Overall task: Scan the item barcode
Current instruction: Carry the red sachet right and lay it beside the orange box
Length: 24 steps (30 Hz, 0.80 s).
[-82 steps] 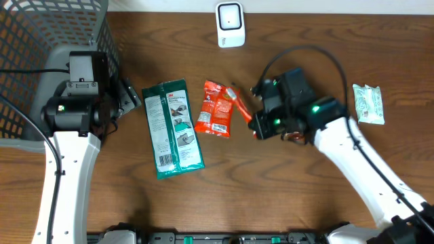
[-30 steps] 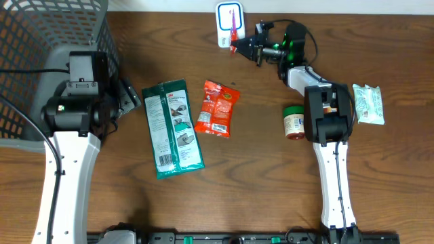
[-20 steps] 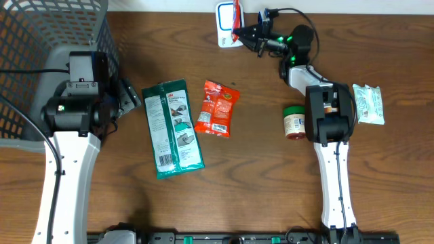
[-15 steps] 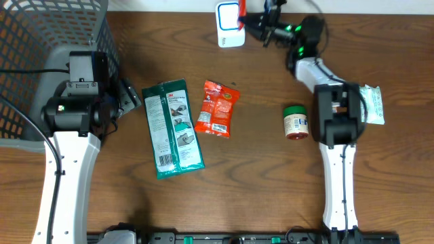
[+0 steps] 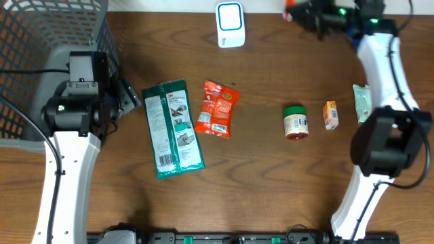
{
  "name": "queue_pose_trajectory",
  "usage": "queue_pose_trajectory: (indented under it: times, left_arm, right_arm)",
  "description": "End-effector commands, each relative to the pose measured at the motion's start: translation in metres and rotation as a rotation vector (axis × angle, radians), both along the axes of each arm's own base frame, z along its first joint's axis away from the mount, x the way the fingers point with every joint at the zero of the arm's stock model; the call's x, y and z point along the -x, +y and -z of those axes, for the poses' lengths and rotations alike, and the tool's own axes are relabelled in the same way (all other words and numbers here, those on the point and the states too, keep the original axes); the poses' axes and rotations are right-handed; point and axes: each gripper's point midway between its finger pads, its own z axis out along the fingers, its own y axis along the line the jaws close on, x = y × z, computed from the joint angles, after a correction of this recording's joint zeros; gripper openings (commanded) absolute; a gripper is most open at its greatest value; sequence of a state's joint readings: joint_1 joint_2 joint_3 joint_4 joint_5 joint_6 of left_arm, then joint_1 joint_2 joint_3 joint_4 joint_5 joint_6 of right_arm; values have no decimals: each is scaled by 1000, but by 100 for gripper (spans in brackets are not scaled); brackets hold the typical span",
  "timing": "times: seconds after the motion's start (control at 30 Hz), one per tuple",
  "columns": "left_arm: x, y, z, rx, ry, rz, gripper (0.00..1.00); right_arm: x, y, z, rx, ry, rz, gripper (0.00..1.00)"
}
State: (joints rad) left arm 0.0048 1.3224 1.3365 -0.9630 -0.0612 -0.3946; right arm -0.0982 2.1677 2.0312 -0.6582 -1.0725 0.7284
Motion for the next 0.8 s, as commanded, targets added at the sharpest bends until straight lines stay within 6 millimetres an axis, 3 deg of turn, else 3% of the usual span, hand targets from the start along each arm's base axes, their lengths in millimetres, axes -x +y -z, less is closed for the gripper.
queue_pose_trajectory:
  times: [0.0, 0.13, 0.3, 0.4, 0.5, 0.77]
  left_arm:
    - [0, 6, -1, -22, 1, -12, 82]
    - [0, 6, -1, -22, 1, -12, 82]
    - [0, 6, -1, -22, 1, -12, 82]
    - [0, 6, -1, -22, 1, -12, 82]
    - [0, 6, -1, -22, 1, -12, 82]
    - [0, 6, -1, -22, 1, -12, 82]
  right_arm:
    - [40, -47, 5, 448, -233, -81, 1]
    - [100, -93, 43, 762, -22, -179, 1]
    - [155, -140, 79, 1042, 270, -268, 1]
    - [175, -172, 94, 1193, 443, -221, 1]
    - [187, -211, 108, 1393, 600, -100, 1]
    - [187, -231, 151, 1516, 603, -97, 1]
